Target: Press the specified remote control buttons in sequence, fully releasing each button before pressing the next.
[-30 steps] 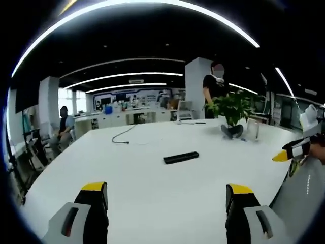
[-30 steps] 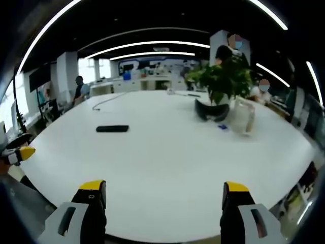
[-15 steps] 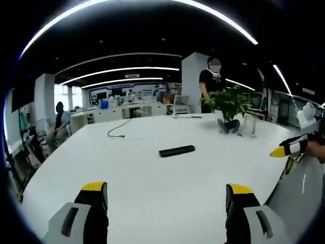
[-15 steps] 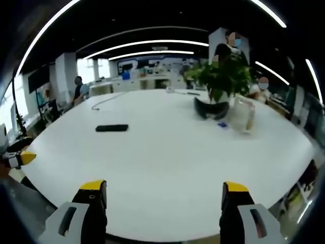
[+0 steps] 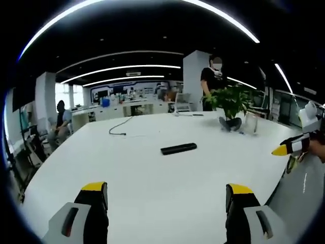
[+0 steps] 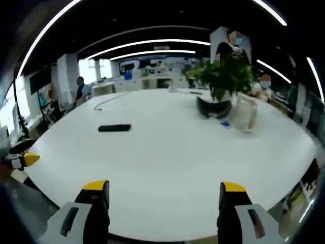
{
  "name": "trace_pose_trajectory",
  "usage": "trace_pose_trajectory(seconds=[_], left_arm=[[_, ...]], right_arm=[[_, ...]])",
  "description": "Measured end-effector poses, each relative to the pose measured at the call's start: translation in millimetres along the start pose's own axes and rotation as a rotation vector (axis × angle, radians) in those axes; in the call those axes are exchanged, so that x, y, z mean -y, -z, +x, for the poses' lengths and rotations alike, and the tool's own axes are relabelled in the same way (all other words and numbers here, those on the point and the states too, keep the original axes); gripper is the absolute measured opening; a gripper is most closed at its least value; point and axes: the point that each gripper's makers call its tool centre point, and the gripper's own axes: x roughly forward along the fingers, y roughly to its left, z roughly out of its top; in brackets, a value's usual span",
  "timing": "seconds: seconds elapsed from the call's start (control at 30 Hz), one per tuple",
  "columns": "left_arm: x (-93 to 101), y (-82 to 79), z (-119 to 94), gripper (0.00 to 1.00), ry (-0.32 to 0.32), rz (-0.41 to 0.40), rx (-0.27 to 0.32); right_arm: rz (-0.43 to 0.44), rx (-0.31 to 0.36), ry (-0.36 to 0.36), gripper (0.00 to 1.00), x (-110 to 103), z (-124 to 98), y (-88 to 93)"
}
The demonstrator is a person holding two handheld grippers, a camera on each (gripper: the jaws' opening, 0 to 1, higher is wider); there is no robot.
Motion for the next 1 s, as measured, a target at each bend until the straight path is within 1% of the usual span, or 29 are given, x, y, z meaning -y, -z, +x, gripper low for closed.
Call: trace_pose_trajectory(seconds=[0.23,0.6,1.0], left_arm=[[-2.7,4.1,0.8,1.0,-0.017,0.002,-0.022],[-5.7,6.6,0.3,0.99,-0.038,0.009,-0.04],[-6.3,9.0,1.1,0.99,-0.043,0.02,-0.052]], right_arm=[[0.005,0.0,-0.008,0.85,-0.7,-0.5,-0.1],[0.018,0.01,-0.018,0.81,-1.7,-1.7,-1.9],[-0.016,0.021,-0.023,0.85,-5.0,-0.8,-4.1]])
